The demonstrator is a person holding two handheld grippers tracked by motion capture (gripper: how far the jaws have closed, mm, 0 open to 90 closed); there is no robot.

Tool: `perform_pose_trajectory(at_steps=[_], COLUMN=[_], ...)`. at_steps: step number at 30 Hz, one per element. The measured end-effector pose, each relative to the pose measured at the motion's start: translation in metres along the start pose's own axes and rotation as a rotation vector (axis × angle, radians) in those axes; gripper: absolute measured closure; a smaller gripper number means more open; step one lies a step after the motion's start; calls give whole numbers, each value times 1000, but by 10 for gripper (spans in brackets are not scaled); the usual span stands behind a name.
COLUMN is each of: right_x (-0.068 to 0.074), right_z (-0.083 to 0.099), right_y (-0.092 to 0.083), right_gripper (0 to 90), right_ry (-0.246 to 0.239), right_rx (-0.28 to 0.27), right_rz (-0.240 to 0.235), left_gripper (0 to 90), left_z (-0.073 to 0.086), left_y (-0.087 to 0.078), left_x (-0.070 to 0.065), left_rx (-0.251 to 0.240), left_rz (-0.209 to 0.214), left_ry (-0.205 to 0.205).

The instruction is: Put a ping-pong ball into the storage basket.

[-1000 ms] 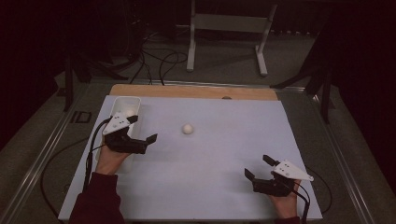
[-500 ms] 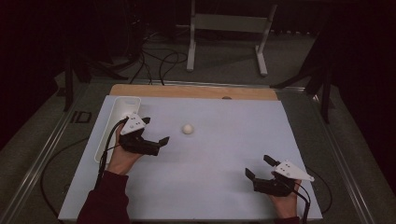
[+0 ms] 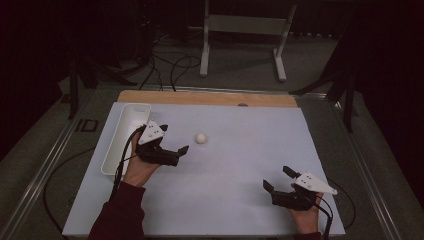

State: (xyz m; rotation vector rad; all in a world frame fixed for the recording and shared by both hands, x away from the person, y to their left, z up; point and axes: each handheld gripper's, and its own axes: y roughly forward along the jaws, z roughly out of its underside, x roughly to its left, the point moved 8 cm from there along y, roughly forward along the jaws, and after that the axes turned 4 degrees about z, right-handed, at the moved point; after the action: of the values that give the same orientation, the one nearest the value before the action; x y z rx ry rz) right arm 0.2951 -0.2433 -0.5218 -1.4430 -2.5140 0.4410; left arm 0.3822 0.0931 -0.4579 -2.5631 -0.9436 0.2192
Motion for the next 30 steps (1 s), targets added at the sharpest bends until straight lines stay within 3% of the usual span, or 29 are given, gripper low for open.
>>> perform_pose_trajectory(at_steps=[9, 18, 30], right_x=[1, 0, 1], right_z=[0, 0, 0], right_y=[1, 2, 1], right_gripper=[90, 90, 90], right_ry=[0, -4, -2], right_rx=[0, 2, 1], right_rz=[-4, -3, -3], left_gripper=[2, 2, 3], left_z=[-5, -7, -5], left_y=[12, 22, 36], left_x=[-8, -9, -13], left_rx=[-16, -25, -1], left_rz=[36, 34, 39], left_ry=[-4, -11, -6])
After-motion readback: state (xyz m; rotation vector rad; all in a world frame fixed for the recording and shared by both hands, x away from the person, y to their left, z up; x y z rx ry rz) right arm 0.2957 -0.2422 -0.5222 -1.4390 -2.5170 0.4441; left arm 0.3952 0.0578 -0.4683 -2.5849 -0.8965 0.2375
